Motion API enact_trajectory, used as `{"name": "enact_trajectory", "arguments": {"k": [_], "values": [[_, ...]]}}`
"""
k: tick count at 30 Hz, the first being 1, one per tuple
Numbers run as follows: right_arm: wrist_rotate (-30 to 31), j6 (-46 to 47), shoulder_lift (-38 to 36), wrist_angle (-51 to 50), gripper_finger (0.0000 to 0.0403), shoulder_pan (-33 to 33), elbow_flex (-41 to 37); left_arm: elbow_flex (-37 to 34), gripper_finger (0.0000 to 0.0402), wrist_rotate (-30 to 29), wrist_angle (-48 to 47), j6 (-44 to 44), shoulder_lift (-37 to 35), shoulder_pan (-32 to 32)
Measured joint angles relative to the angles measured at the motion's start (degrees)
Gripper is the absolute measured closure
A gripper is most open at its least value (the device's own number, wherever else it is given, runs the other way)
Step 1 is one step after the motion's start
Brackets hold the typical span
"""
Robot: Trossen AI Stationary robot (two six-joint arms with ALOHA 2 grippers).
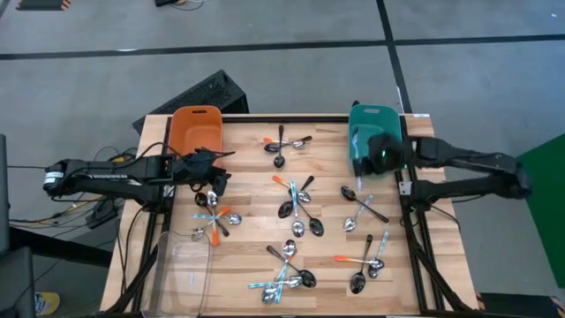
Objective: Sort silverware by color (type)
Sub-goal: Put the blue patterned spoon into the blue bin
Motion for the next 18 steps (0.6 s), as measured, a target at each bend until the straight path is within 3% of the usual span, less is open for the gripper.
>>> {"name": "enact_trajectory", "arguments": {"k": [9,18], "values": [[0.87,-19.26,6.24,-2.18,0.0353,-23.63,-0.60,0.00,0.0274,-2.88,0.10,-3.17,0.00,0.02],[1.61,-31.92,16.68,-0.37,0.0279,-31.36,-1.08,0.00,0.0274,-2.80,0.37,-5.51,0.00,0.02]]}}
